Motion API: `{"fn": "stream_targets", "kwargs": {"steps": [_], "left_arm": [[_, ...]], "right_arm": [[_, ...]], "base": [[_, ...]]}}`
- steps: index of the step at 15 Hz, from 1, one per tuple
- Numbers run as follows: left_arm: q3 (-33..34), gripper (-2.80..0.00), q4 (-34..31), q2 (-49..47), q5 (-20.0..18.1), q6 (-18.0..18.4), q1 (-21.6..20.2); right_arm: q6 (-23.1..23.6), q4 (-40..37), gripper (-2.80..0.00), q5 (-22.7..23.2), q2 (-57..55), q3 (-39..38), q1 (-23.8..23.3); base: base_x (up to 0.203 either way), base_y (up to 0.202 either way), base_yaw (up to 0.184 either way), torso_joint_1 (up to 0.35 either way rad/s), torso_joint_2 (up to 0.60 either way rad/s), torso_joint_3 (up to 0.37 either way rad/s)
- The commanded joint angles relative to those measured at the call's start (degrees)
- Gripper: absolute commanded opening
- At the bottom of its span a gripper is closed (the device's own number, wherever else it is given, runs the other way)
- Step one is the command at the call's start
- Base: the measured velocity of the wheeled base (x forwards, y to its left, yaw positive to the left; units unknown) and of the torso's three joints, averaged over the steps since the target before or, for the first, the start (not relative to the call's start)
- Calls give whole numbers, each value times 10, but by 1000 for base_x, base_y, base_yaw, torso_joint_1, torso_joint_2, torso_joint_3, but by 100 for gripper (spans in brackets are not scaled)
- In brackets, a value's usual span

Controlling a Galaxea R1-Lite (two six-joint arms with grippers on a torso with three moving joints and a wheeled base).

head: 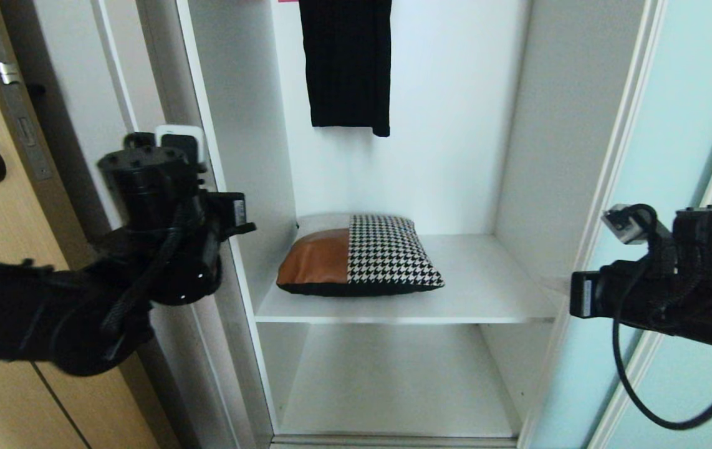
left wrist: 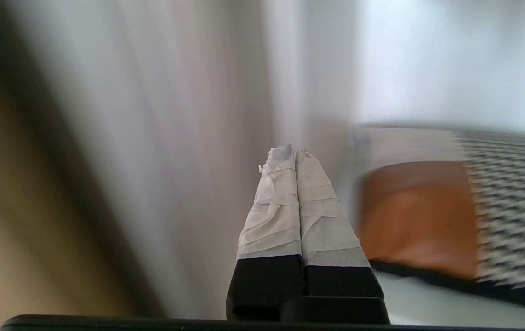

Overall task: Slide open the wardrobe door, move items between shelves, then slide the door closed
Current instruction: Close the door

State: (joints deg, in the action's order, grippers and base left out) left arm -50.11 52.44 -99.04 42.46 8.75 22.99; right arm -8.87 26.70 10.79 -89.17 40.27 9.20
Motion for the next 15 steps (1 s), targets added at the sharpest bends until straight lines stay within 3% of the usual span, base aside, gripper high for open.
{"fn": "stream_targets", "kwargs": {"steps": [1,3,4,7,12,15], "left_arm": [[68,-280,3,107,24,4,-3],[153,-280,4,170,51,7,-18],[185,-280,4,201,57,8,-45],[229,-280,-1,283,64,11,-115],[349,-280,-5,428,61,12,-202],[403,-280,-5,517,40,19,-255]], "right_arm": [[-1,-23,-280,-7,116,-42,-5],[-2,-68,-280,-15,195,-79,-10],[-3,-92,-280,-18,231,-93,-15],[-2,-158,-280,-21,311,-111,-52],[-5,-239,-280,-20,404,-121,-70],[-34,-258,-280,-19,467,-126,-69]], "base": [[0,0,0,0,0,0],[0,0,0,0,0,0],[0,0,0,0,0,0],[0,0,0,0,0,0],[0,0,0,0,0,0],[0,0,0,0,0,0]]}}
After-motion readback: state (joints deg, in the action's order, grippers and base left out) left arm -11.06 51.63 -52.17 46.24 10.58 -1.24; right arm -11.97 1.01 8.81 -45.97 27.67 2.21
